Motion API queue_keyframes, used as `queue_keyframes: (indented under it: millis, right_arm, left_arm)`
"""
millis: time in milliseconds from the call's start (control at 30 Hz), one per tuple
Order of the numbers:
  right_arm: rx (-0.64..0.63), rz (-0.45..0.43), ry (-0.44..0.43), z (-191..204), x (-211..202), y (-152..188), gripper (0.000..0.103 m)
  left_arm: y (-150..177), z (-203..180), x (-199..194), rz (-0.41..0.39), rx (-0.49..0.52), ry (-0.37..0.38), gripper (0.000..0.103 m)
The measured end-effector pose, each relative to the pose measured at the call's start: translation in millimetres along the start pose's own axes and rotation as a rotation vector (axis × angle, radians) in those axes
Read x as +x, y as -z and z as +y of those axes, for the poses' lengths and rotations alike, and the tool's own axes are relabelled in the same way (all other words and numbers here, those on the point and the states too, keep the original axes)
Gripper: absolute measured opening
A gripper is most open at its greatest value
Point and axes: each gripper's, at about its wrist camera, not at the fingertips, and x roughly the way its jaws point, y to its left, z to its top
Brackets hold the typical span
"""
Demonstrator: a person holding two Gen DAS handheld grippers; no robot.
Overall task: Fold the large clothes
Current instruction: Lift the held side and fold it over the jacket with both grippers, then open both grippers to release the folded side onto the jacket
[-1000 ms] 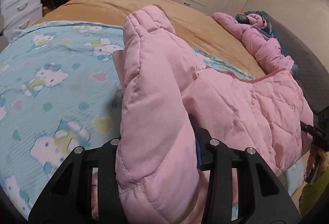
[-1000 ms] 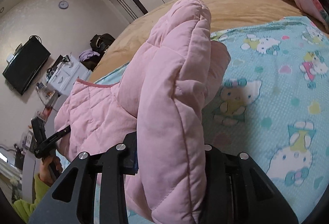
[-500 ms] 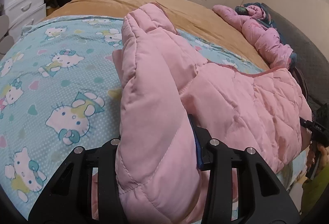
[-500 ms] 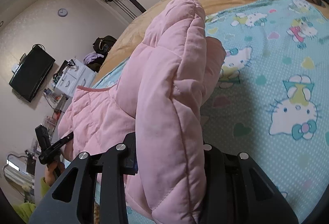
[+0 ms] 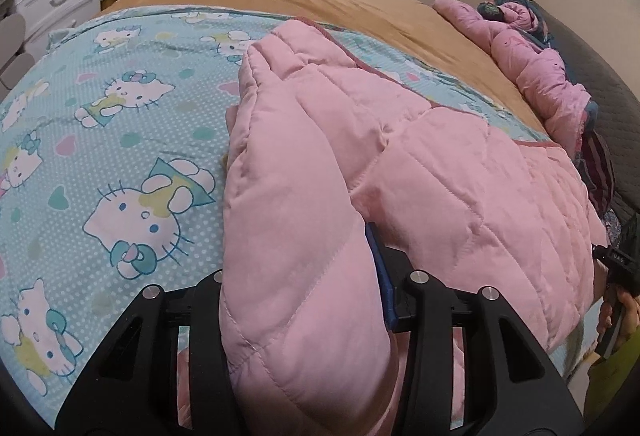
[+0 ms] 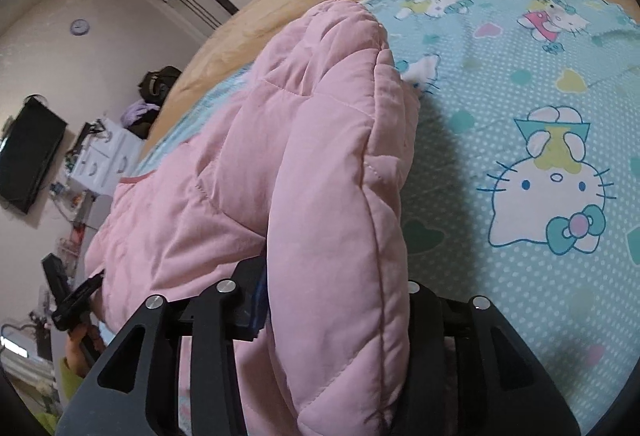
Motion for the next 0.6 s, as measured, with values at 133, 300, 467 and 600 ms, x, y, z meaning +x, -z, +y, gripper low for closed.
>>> queue_keyframes:
  millis: [133, 300, 467, 600]
  right_arm:
    - [0.029, -0.003, 0.046, -3.9, 6.4, 1.8, 0.057]
    - [0.038, -0.015, 0.113, -0.2, 2.8, 6.3, 0.082]
    - [0.046, -0.006, 0.156, 2.1, -1.1, 5.5, 0.084]
    - [0.011, -0.005, 0.201, 9.4, -5.1, 7.4, 0.092]
  left_arm:
    - [0.0, -1.5, 2.5, 0.004, 0.002, -0.012, 0.038]
    - [0.5, -0.6, 2.7, 0.009, -0.001, -0.013, 0.042]
    - [0.4, -0.4, 2.4, 0.014, 0.001, -0.029, 0.048]
    - [1.3, -0.4, -0.3, 0.022, -0.001, -0.039, 0.058]
